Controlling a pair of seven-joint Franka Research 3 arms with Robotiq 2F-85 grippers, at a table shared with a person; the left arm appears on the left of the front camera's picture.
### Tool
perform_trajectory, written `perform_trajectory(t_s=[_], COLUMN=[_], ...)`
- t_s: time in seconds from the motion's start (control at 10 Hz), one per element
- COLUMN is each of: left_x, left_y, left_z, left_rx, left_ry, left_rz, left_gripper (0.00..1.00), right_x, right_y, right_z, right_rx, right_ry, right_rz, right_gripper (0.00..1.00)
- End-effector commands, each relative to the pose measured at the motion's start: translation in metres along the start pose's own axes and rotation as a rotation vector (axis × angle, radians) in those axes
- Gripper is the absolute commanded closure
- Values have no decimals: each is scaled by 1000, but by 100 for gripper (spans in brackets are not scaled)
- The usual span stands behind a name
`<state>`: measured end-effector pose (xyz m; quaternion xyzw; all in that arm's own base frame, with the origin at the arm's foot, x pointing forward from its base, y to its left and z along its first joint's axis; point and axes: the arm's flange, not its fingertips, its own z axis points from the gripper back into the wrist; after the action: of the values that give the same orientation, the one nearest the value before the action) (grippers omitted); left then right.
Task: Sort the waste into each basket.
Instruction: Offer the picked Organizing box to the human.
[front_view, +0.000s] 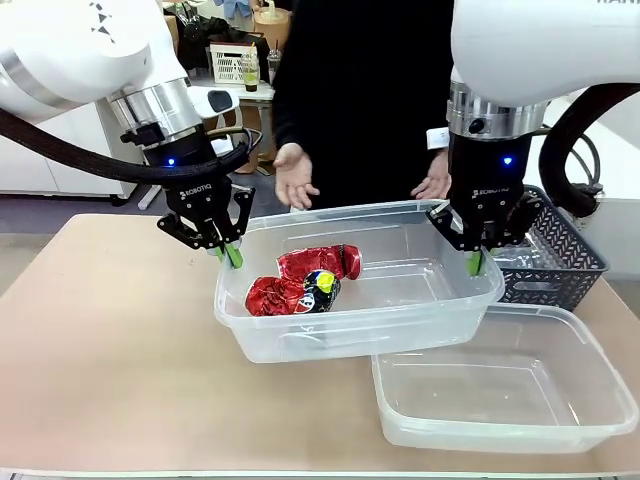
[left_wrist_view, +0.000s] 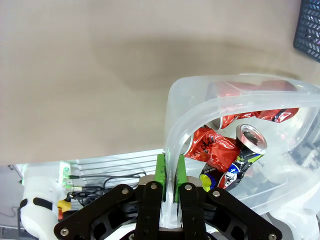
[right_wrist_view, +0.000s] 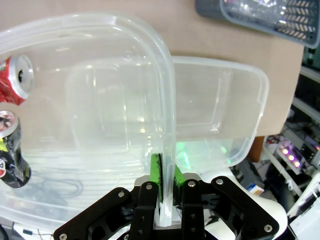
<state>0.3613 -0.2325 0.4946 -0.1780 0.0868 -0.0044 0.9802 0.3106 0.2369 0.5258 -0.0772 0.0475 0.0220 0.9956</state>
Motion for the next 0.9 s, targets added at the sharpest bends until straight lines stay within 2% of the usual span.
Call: perform_trajectory(t_s=[0.0, 0.2, 0.3, 0.4, 0.5, 0.7, 0.8], left_x=[17, 66, 96, 116, 132, 148, 139], left_y=[-7, -26, -35, -40, -43, -37, -14], left_z=[7, 37, 57, 66, 69, 54, 67], left_rx=[38, 45, 12, 18, -15, 13, 35], left_ry=[-12, -102, -110, -162, -162, -147, -150], left_rz=[-5, -17, 14, 55, 87, 166, 55], left_gripper=[91, 91, 91, 91, 91, 91, 91], right_x=[23, 81, 113, 135, 149, 159, 158], right_y=[5, 11, 14, 18, 24, 26, 24], right_z=[6, 19, 23, 22, 19, 12, 10], right_rx=[-21, 9, 45, 45, 53, 100, 121], right_ry=[22, 21, 65, 82, 97, 48, 33], right_rz=[8, 17, 25, 4, -21, -41, -44], right_gripper=[95, 95, 95, 95, 95, 95, 95])
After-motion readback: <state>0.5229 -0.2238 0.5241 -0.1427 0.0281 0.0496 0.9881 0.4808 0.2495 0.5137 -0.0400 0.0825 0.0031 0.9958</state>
